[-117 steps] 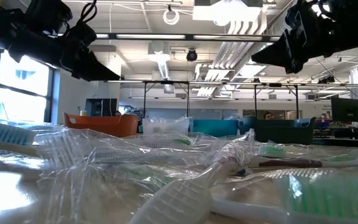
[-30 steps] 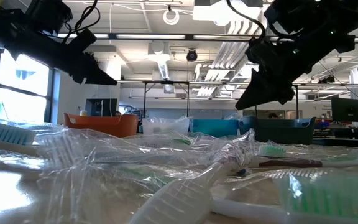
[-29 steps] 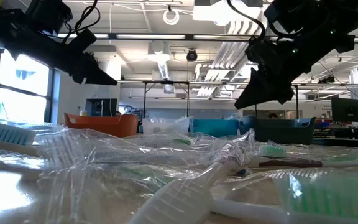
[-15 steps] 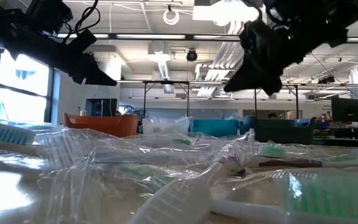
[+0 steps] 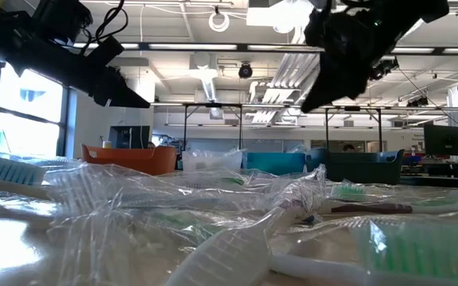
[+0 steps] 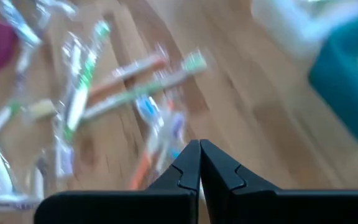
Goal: Pick & Place Toothbrushes
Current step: Put the blue toothbrush into the blue bin
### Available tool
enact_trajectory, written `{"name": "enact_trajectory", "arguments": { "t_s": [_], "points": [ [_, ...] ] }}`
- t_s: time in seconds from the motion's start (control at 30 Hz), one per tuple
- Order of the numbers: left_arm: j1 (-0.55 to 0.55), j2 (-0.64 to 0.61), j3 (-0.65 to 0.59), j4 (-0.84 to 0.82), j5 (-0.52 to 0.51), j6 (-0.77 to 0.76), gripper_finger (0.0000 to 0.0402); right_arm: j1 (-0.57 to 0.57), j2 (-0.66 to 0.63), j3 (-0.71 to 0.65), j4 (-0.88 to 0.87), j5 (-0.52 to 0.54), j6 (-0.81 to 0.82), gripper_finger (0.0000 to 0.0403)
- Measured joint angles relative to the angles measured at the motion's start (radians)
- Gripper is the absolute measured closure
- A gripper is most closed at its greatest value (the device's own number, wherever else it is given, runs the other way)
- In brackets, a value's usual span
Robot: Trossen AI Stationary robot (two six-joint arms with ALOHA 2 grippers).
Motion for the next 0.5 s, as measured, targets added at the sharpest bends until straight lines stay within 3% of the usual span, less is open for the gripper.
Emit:
{"name": "enact_trajectory", "arguments": {
  "t_s": [0.17,0.5],
  "points": [
    [0.0,0.0,0.0,0.0,-0.001,0.0,0.0392,0.005,0.007,0.0,-0.091,-0.023,0.116,0.04],
    [0.0,0.0,0.0,0.001,-0.001,0.0,0.0392,0.027,0.085,0.0,-0.089,-0.014,0.119,0.04]
  ]
}}
